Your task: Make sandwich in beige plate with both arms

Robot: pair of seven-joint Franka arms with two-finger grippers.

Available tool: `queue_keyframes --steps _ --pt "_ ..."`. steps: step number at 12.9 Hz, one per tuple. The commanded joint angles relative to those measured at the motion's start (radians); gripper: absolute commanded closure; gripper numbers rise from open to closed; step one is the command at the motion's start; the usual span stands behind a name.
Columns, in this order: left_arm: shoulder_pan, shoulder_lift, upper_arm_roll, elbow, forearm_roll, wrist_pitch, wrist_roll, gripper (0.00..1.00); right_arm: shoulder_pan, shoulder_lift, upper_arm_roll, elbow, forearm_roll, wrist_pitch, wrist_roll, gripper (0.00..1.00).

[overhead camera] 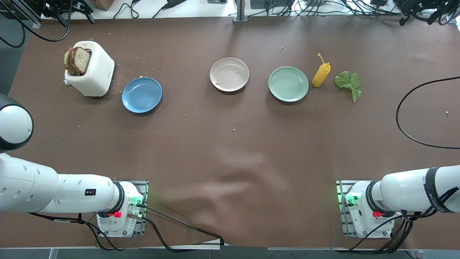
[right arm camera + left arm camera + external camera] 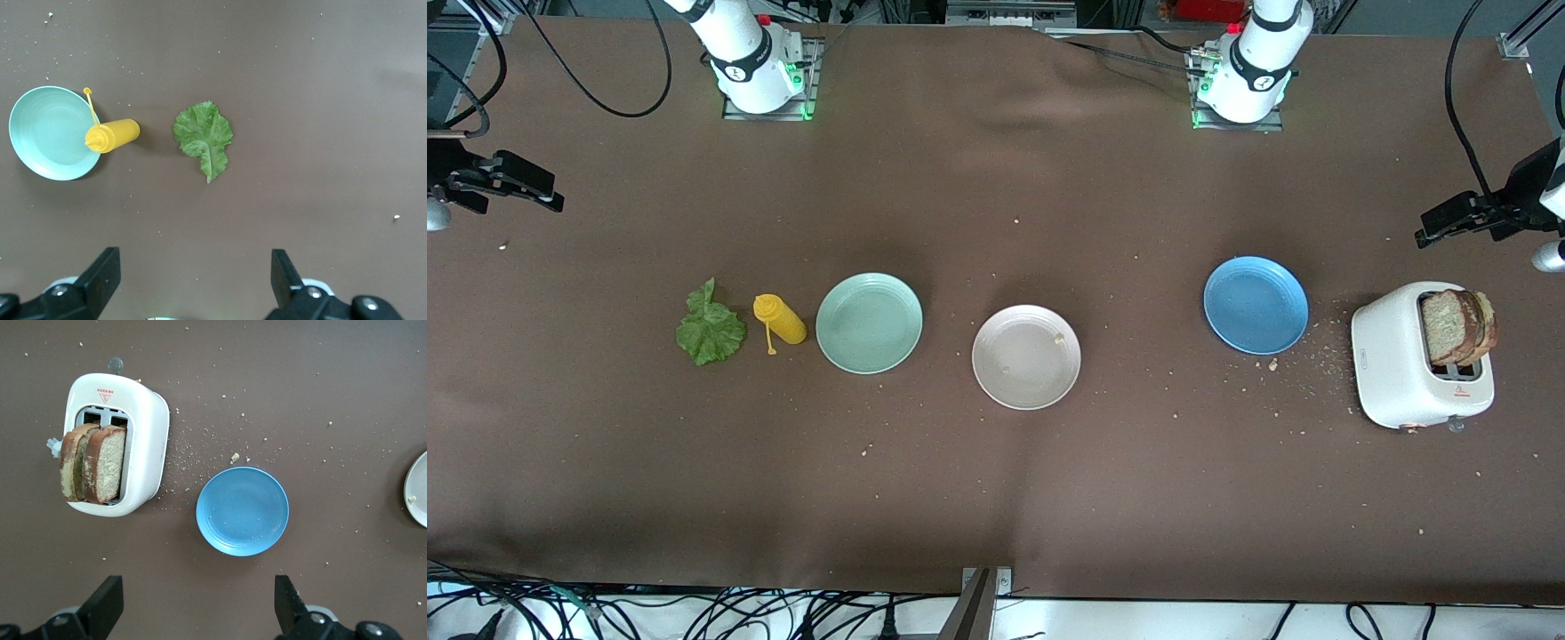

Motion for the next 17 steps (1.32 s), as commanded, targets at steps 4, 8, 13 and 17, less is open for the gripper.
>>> queue_keyframes --steps 4,8,13,17 --pt "-0.001 -0.003 0.001 0.000 0.007 0.006 0.021 0.00 -0.001 -0.004 0.001 0.013 -0.005 -0.015 -0.005 0.00" --pt "-0.001 -0.003 0.001 -0.002 0.008 0.006 0.021 0.00 -0.001 -0.002 0.003 0.013 -0.004 -0.015 -0.005 0.00" --pt "-0.001 -0.003 0.001 -0.002 0.016 0.008 0.021 0.00 -0.001 0.013 0.003 0.045 -0.008 -0.006 0.000 0.00" --pt "-0.001 -0.003 0.001 -0.002 0.016 0.008 0.021 0.00 -0.001 0.013 0.001 0.045 -0.011 -0.020 0.005 0.00"
